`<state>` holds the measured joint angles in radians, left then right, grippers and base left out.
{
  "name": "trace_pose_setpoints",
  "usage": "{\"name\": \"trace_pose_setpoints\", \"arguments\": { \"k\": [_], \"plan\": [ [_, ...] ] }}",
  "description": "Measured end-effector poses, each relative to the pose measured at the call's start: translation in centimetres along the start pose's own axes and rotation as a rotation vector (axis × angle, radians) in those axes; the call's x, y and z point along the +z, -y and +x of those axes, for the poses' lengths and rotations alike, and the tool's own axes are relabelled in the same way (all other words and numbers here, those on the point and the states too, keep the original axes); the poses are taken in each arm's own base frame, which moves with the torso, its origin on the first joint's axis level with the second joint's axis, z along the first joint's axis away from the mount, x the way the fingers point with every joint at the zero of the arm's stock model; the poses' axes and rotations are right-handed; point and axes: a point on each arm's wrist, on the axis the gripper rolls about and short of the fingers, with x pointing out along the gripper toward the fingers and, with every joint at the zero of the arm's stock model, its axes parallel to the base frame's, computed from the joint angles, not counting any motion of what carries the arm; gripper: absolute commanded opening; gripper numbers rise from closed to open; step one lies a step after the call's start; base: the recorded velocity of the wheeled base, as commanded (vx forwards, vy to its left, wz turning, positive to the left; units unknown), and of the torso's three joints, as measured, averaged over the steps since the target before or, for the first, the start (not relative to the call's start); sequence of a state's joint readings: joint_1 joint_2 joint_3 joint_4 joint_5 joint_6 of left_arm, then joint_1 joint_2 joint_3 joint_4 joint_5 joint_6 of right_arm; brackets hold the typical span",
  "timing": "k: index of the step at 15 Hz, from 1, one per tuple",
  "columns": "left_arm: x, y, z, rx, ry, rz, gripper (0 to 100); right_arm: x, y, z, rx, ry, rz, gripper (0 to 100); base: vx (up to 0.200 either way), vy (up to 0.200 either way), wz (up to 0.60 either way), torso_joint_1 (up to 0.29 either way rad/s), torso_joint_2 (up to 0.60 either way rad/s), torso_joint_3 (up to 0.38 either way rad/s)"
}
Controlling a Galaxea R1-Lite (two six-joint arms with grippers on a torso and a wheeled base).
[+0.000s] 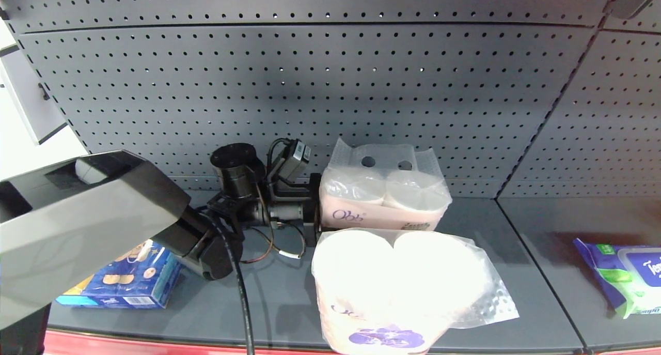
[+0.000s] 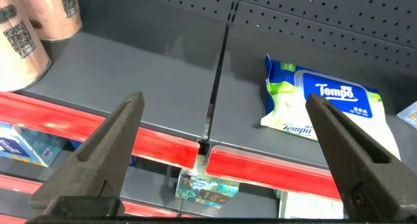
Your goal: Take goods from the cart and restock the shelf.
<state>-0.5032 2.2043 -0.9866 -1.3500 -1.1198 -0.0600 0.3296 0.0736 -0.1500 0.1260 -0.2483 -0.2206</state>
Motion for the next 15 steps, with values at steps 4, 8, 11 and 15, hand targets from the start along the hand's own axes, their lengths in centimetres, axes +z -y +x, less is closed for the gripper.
{"name": "trace_pose_setpoints", "arguments": {
  "k": [4,8,11,15],
  "plan": [
    [0.3,0.8,-1.2,0.031,0.039,-0.013,100,-0.1,0.0,0.0,0.000,-0.003,-0.001,100,0.000,0.000,0.00,0.000,0.00,0.000],
    [0.1,1.5,-2.8,0.060,0.029,-0.040,100,-0.3,-0.1,0.1,0.003,-0.009,-0.003,100,0.000,0.000,0.00,0.000,0.00,0.000],
    [0.7,1.5,-3.9,0.087,0.032,-0.036,100,-0.5,-0.2,0.2,0.007,-0.016,-0.004,100,0.000,0.000,0.00,0.000,0.00,0.000],
    [1.1,2.0,-5.2,0.111,0.027,-0.043,100,-0.5,-0.2,0.2,0.011,-0.016,-0.004,100,0.000,0.000,0.00,0.000,0.00,0.000]
  ]
}}
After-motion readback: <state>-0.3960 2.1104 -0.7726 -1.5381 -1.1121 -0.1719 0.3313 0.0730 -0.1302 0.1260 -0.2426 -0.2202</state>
